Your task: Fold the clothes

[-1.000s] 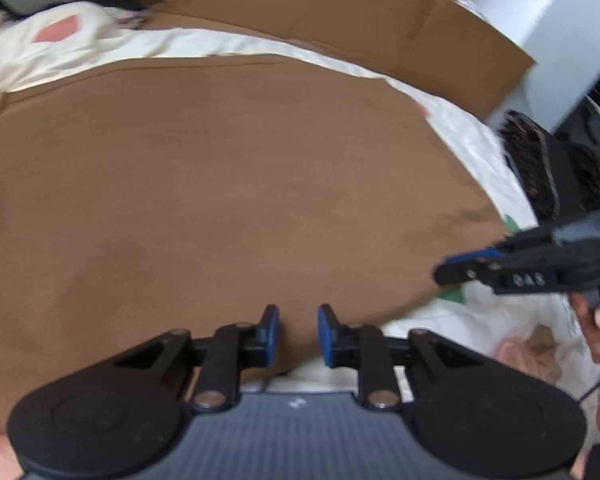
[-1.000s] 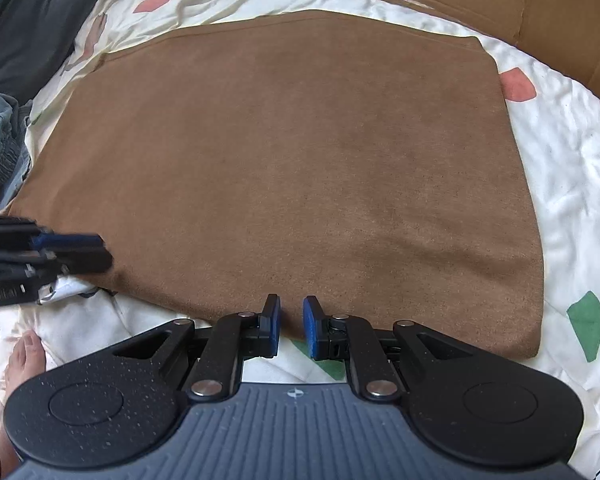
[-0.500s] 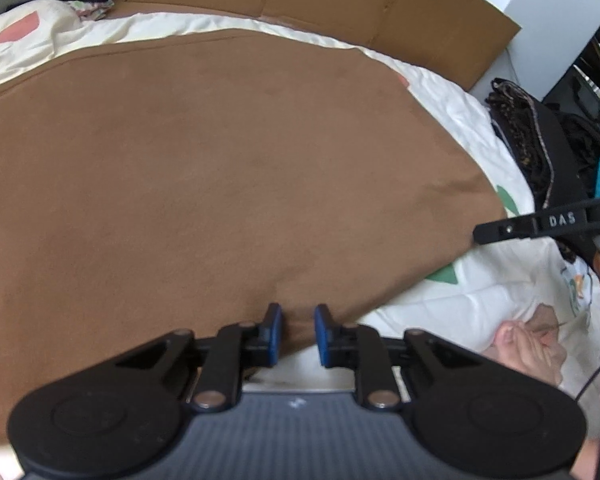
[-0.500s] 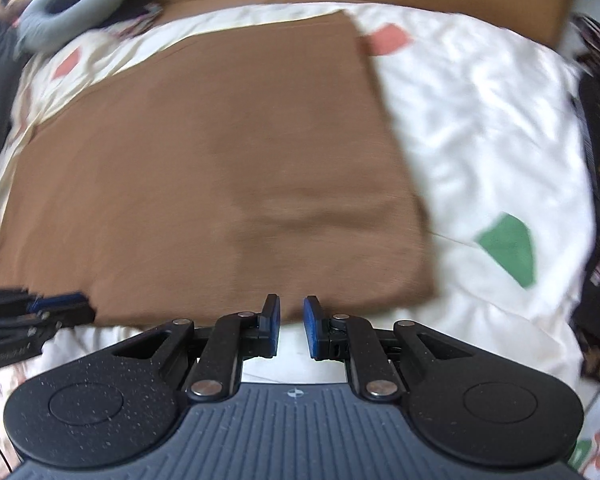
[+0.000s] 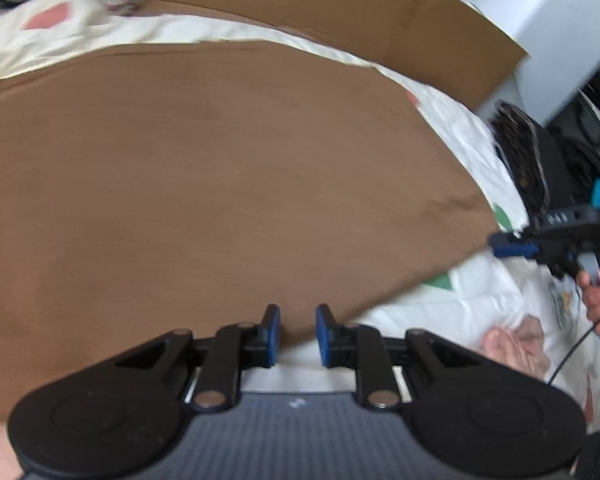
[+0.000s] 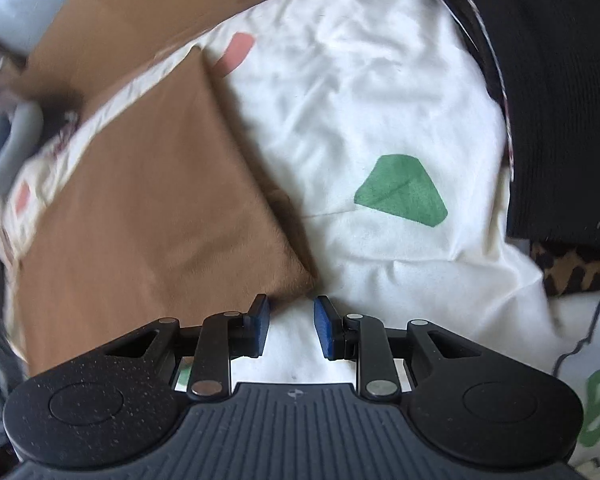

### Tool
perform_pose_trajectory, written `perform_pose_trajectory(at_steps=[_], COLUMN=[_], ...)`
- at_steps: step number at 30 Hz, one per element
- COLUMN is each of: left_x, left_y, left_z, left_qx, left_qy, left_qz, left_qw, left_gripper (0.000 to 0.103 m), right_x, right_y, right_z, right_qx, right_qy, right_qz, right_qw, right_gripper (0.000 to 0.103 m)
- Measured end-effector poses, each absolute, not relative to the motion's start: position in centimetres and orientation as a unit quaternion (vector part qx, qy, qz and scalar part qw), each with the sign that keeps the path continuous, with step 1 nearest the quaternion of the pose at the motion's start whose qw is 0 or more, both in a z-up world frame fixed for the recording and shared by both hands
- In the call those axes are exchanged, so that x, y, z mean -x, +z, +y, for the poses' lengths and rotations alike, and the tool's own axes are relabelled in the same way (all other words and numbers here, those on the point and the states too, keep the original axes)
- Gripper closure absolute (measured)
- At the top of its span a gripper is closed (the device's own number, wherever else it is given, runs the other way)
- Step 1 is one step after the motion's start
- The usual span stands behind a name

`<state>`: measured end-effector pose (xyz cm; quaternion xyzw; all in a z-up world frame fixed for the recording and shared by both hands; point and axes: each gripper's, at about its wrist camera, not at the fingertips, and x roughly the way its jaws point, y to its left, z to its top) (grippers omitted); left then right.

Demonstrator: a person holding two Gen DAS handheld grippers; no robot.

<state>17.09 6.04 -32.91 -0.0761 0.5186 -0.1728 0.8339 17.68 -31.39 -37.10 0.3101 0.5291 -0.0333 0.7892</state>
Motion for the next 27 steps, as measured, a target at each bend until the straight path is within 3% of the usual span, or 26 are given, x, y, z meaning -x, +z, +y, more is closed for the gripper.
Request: perform_pose_trajectory(at_steps=[8,21,27], left_x=[-15.6,-9.3,-7.7], left_y=[-31.3,-32.6,-34.3], left_z=[12.6,22.7,24.9], left_qx=[0.131,0.314,0.368], left_qy=[-0.076,0.09,0.114], left_qz=[0.511,0.476,0.451], left_qw=[0.846,0.817,0.805], left_gripper=[0.08,0.078,0.068], right_x=[-17.8,-17.9,-17.6], right_y=[-38.8,-40.2,-40.7], right_z=[-32.6,-34.1,-34.5], right_qx=[-0.392,-0.447,-0.461], right_qy=[-0.029,-0.015,-0.01], right_qz=[0.508,0.493,0.485], right_qw=[0.766,0.746,0.743], right_gripper=[0.071,0.076,0.076])
